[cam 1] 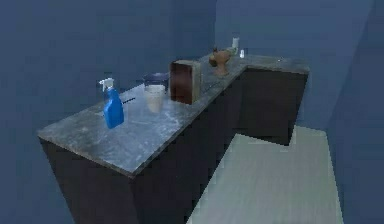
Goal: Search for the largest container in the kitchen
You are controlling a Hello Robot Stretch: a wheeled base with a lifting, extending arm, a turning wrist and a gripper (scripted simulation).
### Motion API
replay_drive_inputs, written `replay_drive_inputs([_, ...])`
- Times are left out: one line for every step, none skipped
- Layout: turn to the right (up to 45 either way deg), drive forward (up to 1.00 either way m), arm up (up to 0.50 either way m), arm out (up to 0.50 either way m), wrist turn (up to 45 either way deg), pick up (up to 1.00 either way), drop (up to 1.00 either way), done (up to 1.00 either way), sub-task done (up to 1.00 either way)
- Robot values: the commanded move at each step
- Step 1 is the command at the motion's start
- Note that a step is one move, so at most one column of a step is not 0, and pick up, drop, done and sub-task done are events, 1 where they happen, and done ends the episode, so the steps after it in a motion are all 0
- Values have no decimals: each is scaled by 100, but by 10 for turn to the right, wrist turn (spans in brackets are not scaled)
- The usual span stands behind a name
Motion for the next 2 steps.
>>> replay_drive_inputs([0,30,0,0,0,0,0,0,0])
replay_drive_inputs([450,0,0,0,0,0,0,0,0])
